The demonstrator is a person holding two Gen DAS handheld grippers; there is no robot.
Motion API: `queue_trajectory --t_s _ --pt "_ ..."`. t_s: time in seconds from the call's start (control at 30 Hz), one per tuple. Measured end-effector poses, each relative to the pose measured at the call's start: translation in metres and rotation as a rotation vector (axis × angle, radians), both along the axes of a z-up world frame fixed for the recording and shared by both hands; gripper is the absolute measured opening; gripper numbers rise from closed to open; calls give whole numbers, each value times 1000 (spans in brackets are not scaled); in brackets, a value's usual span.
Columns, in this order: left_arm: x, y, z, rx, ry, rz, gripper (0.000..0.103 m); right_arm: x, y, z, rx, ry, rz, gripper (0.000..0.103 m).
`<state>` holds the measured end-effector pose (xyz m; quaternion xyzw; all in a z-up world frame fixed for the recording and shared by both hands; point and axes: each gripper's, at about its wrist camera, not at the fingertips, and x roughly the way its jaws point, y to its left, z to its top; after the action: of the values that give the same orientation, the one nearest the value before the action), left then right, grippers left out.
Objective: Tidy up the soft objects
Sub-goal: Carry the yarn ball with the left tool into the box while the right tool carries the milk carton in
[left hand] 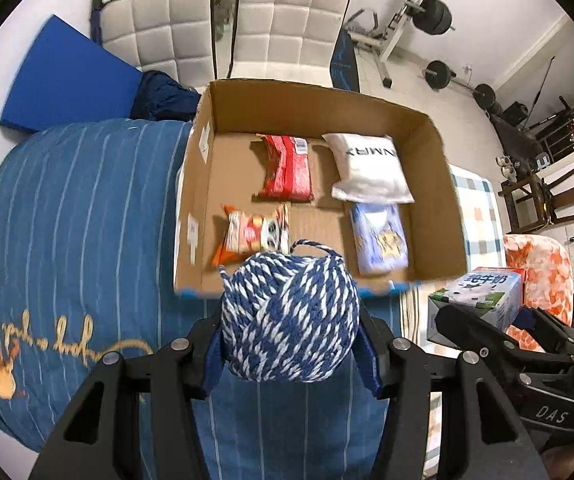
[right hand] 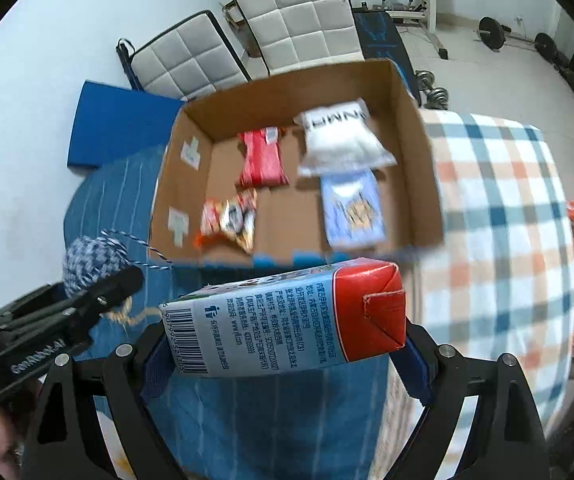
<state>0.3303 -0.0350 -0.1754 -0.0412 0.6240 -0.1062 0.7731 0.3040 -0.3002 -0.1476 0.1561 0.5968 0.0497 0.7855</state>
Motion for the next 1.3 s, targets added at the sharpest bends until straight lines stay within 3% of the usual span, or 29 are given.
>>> queue_trajectory --t_s 0.13,0.3,0.57,1.0,1.3 --pt "55 0 -30 32 78 -10 51 49 5 -22 13 25 -19 92" --pt "107 -1 -76 25 200 0 51 101 13 -74 -3 105 -31 92" --pt "147 -15 -131 69 333 -51 53 138 37 -138 20 245 -8 92" --pt "140 -16 -182 88 477 -73 53 152 56 -202 30 398 -2 93" --pt "128 -11 -190 93 512 -65 54 160 46 -224 -28 452 -36 93"
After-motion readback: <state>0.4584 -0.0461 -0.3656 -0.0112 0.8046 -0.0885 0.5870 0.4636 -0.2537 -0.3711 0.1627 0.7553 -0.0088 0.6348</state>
